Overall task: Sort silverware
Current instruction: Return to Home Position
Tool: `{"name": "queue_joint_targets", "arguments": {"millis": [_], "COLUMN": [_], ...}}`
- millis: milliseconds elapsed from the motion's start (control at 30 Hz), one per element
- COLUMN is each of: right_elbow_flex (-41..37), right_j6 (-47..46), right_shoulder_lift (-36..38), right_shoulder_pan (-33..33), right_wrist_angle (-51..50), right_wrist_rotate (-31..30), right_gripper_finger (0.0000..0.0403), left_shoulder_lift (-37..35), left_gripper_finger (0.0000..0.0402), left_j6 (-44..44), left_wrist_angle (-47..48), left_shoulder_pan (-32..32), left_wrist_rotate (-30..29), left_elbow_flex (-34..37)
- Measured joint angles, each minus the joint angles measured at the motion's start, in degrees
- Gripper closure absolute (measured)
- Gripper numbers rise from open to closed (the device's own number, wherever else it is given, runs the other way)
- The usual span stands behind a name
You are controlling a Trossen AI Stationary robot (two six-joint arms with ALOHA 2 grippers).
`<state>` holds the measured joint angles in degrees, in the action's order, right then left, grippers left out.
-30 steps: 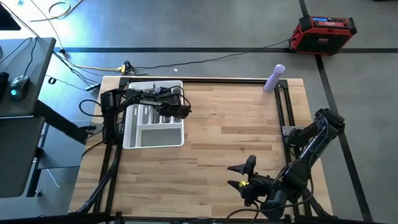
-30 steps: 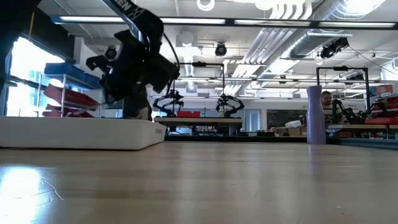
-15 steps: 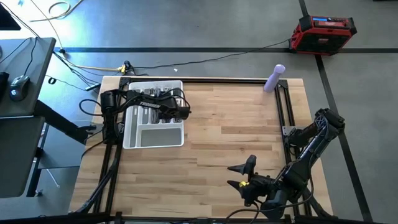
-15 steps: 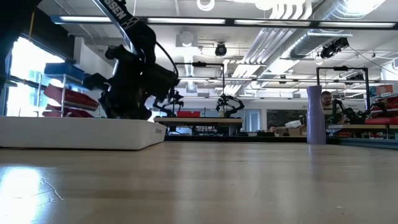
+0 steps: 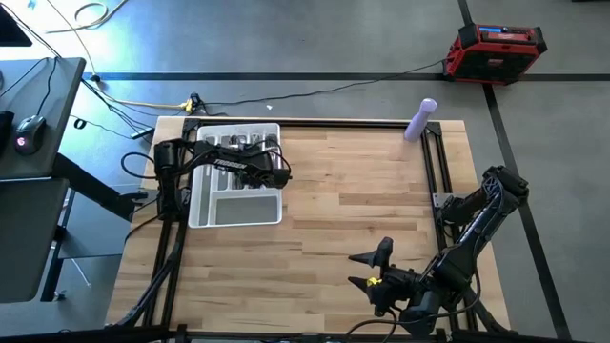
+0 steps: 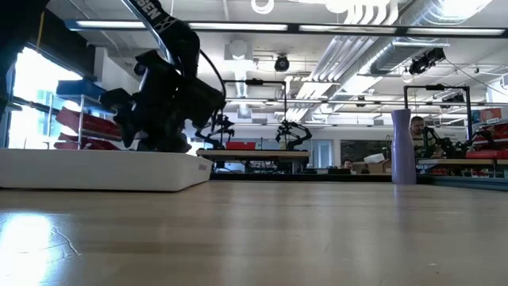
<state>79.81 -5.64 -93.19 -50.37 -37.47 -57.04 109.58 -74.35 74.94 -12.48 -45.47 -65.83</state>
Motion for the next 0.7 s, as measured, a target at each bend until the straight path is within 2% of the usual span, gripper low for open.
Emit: {"name": "queue_joint_targets", "arguments": {"millis": [100,200,333,400,500,533,700], "right_elbow_flex": [0.00,0.00,0.04,0.02,0.00,-0.07,-0.07], "right_j6": [-0.55,-2.33,-8.00,-12.81,-24.17,-29.68,-62.62], "right_shoulder_lift": [0.12,2.08,7.85,10.78,14.39,15.66,22.85], "right_shoulder_pan": [-0.04,-1.03,-5.41,-8.57,-13.14,-13.97,-12.58], "right_wrist_angle": [0.00,-0.04,-0.93,-4.03,-15.45,-20.48,-45.46], "right_wrist_rotate": [-0.14,-0.22,-1.13,-4.19,-13.13,-13.90,-8.71], "right_gripper_finger": [0.0149,0.0150,0.0162,0.0173,0.0197,0.0207,0.0269], "left_shoulder_lift": [-0.23,-2.02,-7.39,-11.15,-16.73,-18.91,-30.48], "left_gripper_finger": [0.0245,0.0237,0.0238,0.0240,0.0241,0.0242,0.0268], "left_j6": [1.98,1.13,-0.73,-1.29,-1.53,-2.13,-8.17], "left_wrist_angle": [5.44,12.33,14.40,12.78,10.47,10.06,10.58], "left_shoulder_pan": [3.83,9.87,22.22,29.48,39.95,42.71,51.83], "left_wrist_rotate": [-0.31,-3.51,-7.81,-9.05,-10.08,-9.98,-13.22], "left_elbow_flex": [-2.82,-5.86,-7.66,-7.68,-7.71,-7.68,-6.80]}}
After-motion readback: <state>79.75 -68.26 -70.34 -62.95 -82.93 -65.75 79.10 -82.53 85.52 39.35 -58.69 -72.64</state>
